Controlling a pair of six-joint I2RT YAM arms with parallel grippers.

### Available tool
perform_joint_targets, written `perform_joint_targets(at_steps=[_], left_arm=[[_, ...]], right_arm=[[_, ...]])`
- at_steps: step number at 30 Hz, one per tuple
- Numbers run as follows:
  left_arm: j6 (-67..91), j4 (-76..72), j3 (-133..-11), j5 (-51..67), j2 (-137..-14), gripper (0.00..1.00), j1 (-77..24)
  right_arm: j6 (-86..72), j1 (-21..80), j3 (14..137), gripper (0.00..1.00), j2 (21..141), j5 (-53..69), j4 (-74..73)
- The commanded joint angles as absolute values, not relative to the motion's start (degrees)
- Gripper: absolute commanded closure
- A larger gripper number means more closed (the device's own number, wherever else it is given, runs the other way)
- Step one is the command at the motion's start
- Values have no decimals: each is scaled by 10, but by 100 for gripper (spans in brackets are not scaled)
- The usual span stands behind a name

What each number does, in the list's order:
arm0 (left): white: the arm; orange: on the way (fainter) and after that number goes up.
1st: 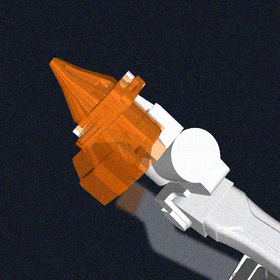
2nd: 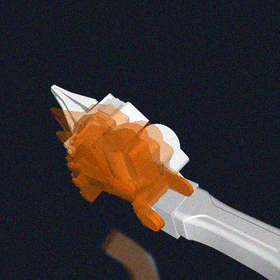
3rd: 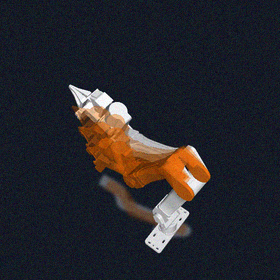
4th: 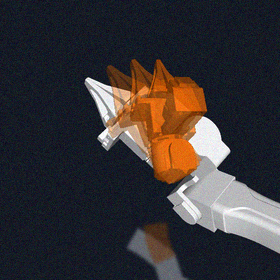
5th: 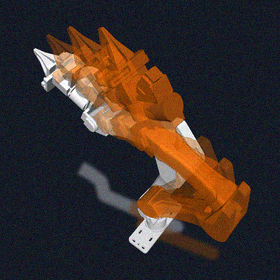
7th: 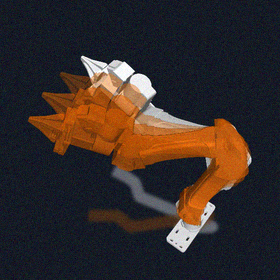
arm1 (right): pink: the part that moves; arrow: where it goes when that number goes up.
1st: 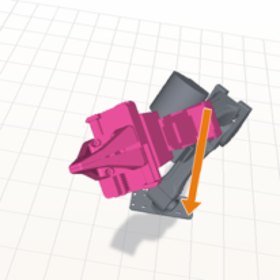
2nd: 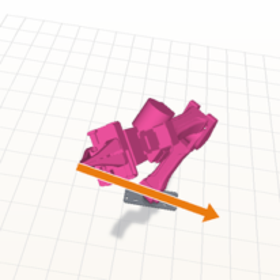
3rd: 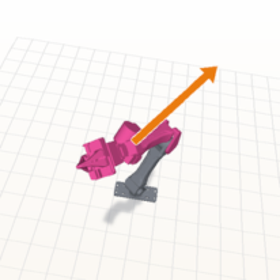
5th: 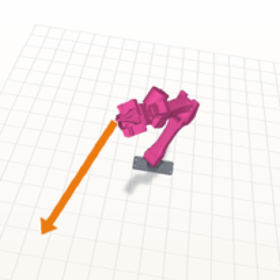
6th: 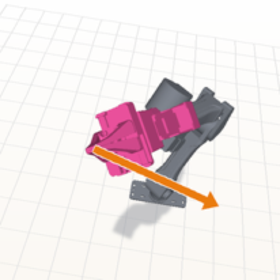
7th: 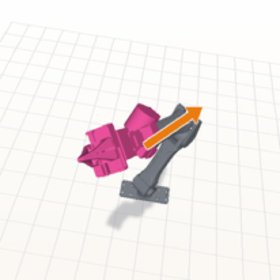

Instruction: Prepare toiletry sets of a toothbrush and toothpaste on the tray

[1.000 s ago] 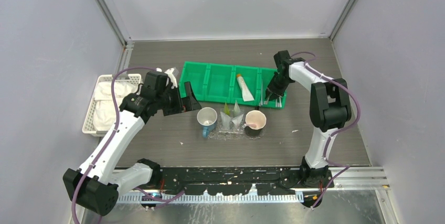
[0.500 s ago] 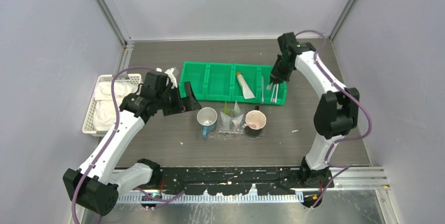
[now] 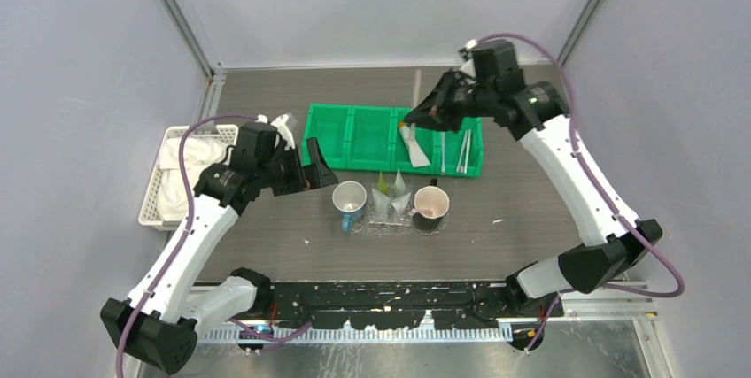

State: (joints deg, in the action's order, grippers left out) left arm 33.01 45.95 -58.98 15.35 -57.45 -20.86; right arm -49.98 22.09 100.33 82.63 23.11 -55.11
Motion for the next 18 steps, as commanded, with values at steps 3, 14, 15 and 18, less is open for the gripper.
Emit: perform_joint_targets(at_steps=[3,14,15,18], left_arm=[[334,477,-596,135,-543,2,-203],[356,520,-620,62,-495,2,-202],[359,525,-617,41,-481,2,-202],[375,529,-600,-28,-423,2,-202]], right_arm=[[-753,363,931,99,826,308,-335],[-894,500,942,99,824,196,-479],[-909,503,932,99,821,193,-478],[-954,518,898,99,810,186,-462]])
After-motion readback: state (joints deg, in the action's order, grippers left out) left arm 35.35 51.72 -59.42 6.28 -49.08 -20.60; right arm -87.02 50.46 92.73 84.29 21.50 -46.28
